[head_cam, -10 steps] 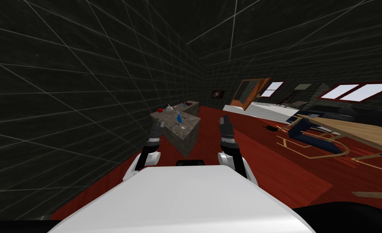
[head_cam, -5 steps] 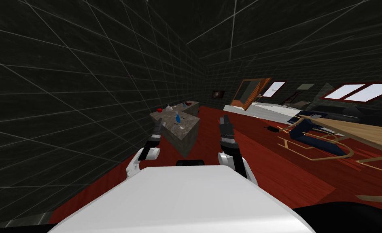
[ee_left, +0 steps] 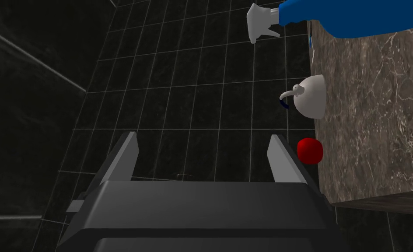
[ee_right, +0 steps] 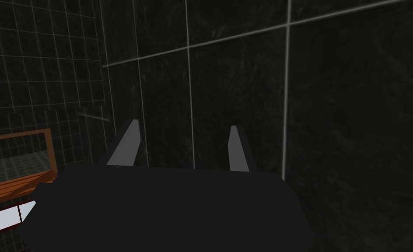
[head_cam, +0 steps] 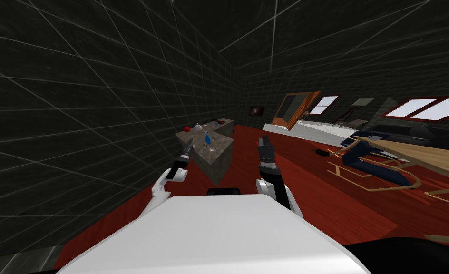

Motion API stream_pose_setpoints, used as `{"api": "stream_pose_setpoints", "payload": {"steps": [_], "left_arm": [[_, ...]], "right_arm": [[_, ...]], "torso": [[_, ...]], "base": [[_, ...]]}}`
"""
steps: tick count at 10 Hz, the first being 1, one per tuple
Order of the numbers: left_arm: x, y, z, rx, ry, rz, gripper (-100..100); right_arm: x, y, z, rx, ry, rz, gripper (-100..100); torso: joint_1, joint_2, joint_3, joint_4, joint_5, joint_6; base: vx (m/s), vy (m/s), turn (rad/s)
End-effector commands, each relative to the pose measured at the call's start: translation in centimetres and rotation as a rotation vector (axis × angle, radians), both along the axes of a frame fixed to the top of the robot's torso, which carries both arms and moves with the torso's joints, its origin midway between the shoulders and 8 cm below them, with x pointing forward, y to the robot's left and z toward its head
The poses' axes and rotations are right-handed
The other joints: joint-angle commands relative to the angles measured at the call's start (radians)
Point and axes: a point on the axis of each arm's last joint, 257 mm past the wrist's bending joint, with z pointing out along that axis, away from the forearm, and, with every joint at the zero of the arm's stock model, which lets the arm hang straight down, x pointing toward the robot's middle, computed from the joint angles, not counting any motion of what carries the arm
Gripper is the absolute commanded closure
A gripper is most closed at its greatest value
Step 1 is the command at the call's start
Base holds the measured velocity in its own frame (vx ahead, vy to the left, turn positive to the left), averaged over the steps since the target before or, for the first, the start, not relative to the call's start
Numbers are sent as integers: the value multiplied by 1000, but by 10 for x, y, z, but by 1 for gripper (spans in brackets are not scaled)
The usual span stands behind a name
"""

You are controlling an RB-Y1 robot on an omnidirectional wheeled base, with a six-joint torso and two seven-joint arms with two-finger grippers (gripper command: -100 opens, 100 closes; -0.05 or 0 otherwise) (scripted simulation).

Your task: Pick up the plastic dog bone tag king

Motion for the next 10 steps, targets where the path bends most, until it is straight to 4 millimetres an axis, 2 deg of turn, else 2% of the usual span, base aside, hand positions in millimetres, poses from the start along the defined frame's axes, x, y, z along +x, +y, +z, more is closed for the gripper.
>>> {"api": "stream_pose_setpoints", "payload": {"steps": [1,2,4,5,6,7,8,9,10], "left_arm": [[5,4,-8,2,32,11,-100],[21,17,-16,17,70,25,-100],[22,20,-23,17,100,35,-100],[37,34,-28,30,136,55,-100],[39,38,-38,29,167,67,-100],[53,52,-36,39,187,85,-100],[54,58,-49,37,227,102,-100],[66,72,-42,44,240,121,-100],[68,80,-57,41,285,142,-100]], "right_arm": [[0,0,0,0,0,0,0],[0,0,0,0,0,0,0],[0,0,0,0,0,0,0],[0,0,0,0,0,0,0],[0,0,0,0,0,0,0],[0,0,0,0,0,0,0],[0,0,0,0,0,0,0],[0,0,0,0,0,0,0],[0,0,0,0,0,0,0]], "torso": [[0,0,0,0,0,0],[2,1,0,0,0,0],[1,0,0,0,0,0],[2,1,0,0,0,0],[1,0,0,0,0,0],[1,0,0,0,0,0],[0,0,0,0,0,0],[0,0,0,0,0,0],[0,0,0,0,0,0]], "base": [[-5,-22,-2],[-4,-43,27],[0,-38,10],[0,-55,30],[4,-56,19],[7,-65,28],[6,-59,18],[-5,-77,34],[-2,-68,16]]}}
